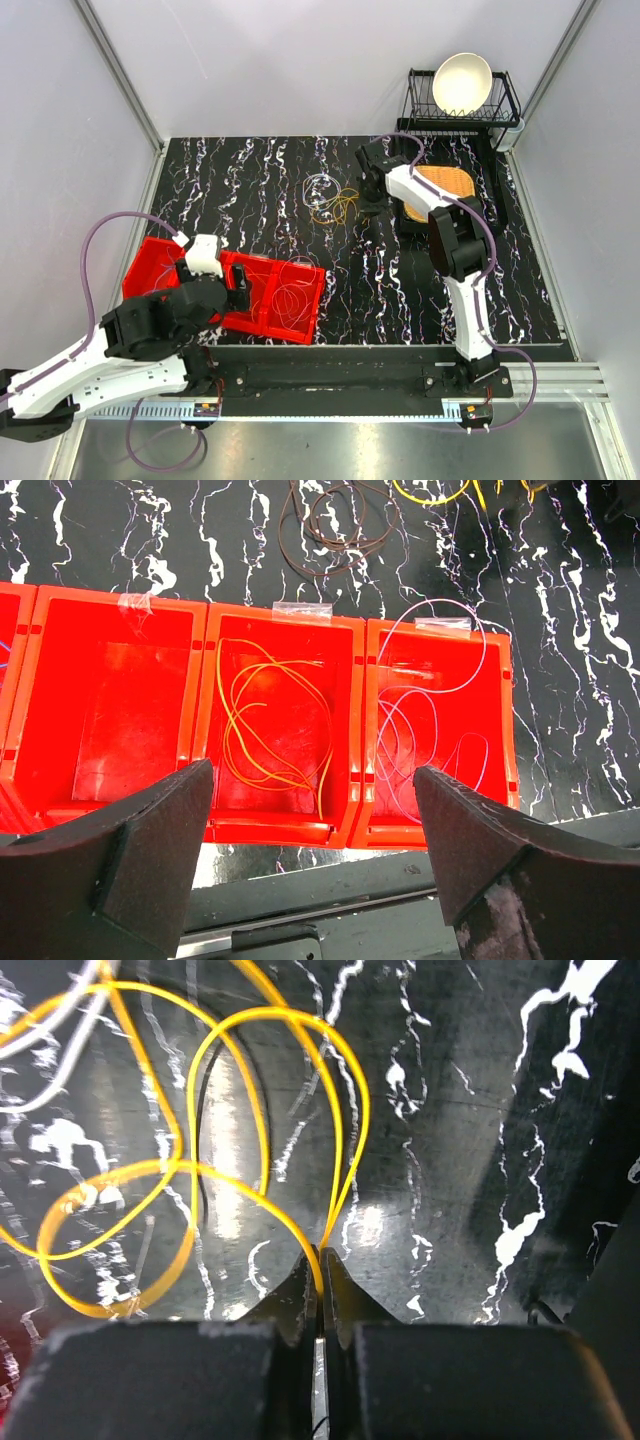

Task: Untangle the cables

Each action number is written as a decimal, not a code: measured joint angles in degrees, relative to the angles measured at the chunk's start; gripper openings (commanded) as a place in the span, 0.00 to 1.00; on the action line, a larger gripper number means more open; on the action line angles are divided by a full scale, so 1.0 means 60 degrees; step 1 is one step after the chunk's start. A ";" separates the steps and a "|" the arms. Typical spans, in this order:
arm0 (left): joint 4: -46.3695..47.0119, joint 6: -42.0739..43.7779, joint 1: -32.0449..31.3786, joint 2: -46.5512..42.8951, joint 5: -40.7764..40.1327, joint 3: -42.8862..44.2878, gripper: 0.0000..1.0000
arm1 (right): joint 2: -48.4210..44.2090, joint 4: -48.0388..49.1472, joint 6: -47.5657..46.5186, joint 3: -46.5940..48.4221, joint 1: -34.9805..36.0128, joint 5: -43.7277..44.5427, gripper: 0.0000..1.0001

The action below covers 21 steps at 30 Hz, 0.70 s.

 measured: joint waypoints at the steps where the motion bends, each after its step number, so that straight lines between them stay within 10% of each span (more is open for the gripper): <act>1: 0.0000 0.0000 0.0000 0.0000 0.0000 0.0000 0.85 | -0.0022 0.0000 0.0004 0.0076 0.0000 -0.0051 0.00; 21: 0.0066 0.0000 0.0000 -0.0707 0.0004 -0.0036 0.81 | -0.6878 0.0517 0.0838 0.0474 0.0608 -0.4138 0.00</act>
